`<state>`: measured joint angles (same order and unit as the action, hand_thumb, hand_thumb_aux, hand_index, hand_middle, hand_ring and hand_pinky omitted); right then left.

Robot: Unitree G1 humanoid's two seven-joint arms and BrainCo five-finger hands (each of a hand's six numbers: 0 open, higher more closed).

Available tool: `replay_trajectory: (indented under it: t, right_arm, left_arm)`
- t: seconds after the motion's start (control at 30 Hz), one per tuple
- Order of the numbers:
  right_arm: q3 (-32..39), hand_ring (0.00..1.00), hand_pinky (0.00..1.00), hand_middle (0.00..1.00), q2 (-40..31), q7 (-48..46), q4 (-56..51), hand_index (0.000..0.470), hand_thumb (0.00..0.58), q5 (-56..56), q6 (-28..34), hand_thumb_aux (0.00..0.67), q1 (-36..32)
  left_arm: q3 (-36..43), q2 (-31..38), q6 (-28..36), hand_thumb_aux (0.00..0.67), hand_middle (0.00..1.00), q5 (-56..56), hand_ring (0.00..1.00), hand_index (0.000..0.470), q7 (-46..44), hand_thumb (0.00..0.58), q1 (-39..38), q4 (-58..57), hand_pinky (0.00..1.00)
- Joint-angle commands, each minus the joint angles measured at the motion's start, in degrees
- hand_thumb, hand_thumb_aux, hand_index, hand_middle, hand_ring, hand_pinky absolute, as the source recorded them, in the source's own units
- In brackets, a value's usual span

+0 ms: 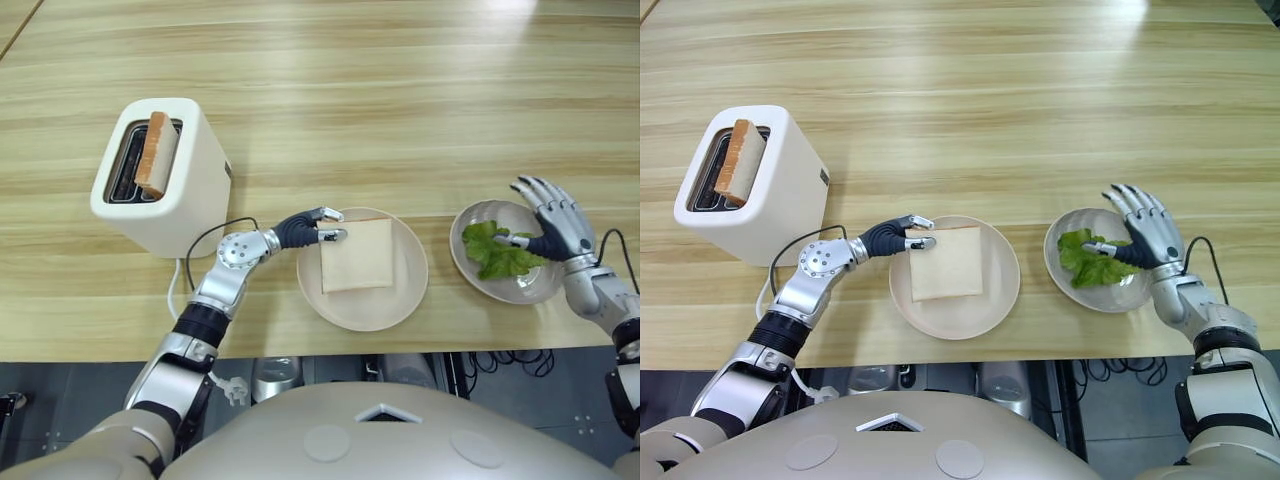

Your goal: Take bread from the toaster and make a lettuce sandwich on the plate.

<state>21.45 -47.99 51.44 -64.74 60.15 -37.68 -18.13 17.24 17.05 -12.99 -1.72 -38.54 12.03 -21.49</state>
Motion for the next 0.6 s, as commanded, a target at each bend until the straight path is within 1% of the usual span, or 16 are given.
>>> replay_trajectory:
  t: [0.03,0.13,0.17,0.2,0.23,0.27,0.4,0.43,0.47,0.5,0.53,0.57,0.6]
  right_arm:
    - [8.79,0.0,0.0,0.0,-0.58,6.98,-3.03,0.0,0.0,7.16,6.09,0.0,-1.36]
    - [13.09,0.0,0.0,0.0,-0.15,10.21,-4.61,0.0,0.0,9.05,8.19,0.0,-1.85]
    - [13.85,0.0,0.0,0.0,-0.04,10.91,-5.02,0.0,0.0,8.95,8.37,0.0,-2.05]
    - [14.42,0.0,0.0,0.0,0.03,11.49,-5.36,0.0,0.0,8.67,8.42,0.0,-2.23]
    - [14.97,0.0,0.0,0.0,0.09,11.91,-5.67,0.0,0.0,8.45,8.44,0.0,-2.49]
    - [15.5,0.0,0.0,0.0,0.16,12.33,-5.93,0.0,0.0,8.25,8.37,0.0,-2.75]
    - [16.69,0.0,0.0,0.0,0.35,13.12,-6.91,0.002,0.005,7.1,8.07,0.003,-3.31]
    - [16.96,0.0,0.0,0.0,0.39,13.31,-7.0,0.032,0.079,6.99,8.09,0.047,-3.47]
    - [17.2,0.0,0.0,0.0,0.43,13.45,-7.09,0.193,0.385,6.69,7.9,0.281,-3.59]
    - [17.44,0.0,0.0,0.0,0.51,13.59,-7.14,0.258,0.468,6.5,7.81,0.376,-3.67]
    - [17.67,0.0,0.0,0.0,0.6,13.8,-7.17,0.317,0.524,6.35,7.78,0.462,-3.73]
    - [17.75,0.0,0.0,0.0,0.69,14.03,-7.22,0.317,0.524,6.04,7.62,0.462,-3.74]
    - [17.87,0.0,0.0,0.0,0.81,14.21,-7.21,0.46,0.58,5.82,7.6,0.67,-3.77]
  left_arm:
    - [0.94,0.89,-0.95,0.67,1.0,2.7,1.0,0.46,-0.22,0.58,-1.42,-0.21,1.0]
    - [1.56,1.06,-1.54,0.67,1.0,4.31,1.0,0.46,-0.29,0.58,-2.21,0.08,1.0]
    - [1.61,1.12,-1.73,0.402,1.0,4.76,1.0,0.276,-0.18,0.487,-2.41,0.18,1.0]
    - [1.58,1.2,-1.75,0.129,1.0,5.21,1.0,0.088,0.02,0.201,-2.55,0.27,1.0]
    - [1.54,1.33,-1.68,0.0,0.05,5.71,0.05,0.0,0.24,0.0,-2.68,0.39,0.05]
    - [1.44,1.41,-1.62,0.0,0.0,6.06,0.0,0.0,0.45,0.0,-2.79,0.46,0.0]
    - [1.22,1.67,-1.69,0.0,0.0,7.49,0.0,0.0,1.24,0.0,-3.11,0.78,0.0]
    - [1.09,1.74,-1.82,0.0,0.0,7.98,0.0,0.0,1.72,0.0,-2.97,0.52,0.0]
    - [0.95,1.8,-2.09,0.0,0.0,8.46,0.0,0.0,2.23,0.0,-2.74,0.13,0.0]
    - [0.73,1.78,-2.38,0.0,0.0,8.75,0.0,0.0,2.78,0.0,-2.57,-0.15,0.0]
    - [0.46,1.74,-2.56,0.0,0.0,8.86,0.0,0.0,3.25,0.0,-2.45,-0.2,0.0]
    - [0.25,1.8,-2.7,0.0,0.0,9.01,0.0,0.0,3.62,0.0,-2.34,-0.1,0.0]
    - [0.07,2.03,-3.02,0.0,0.0,9.54,0.0,0.0,4.29,0.0,-2.16,0.04,0.0]
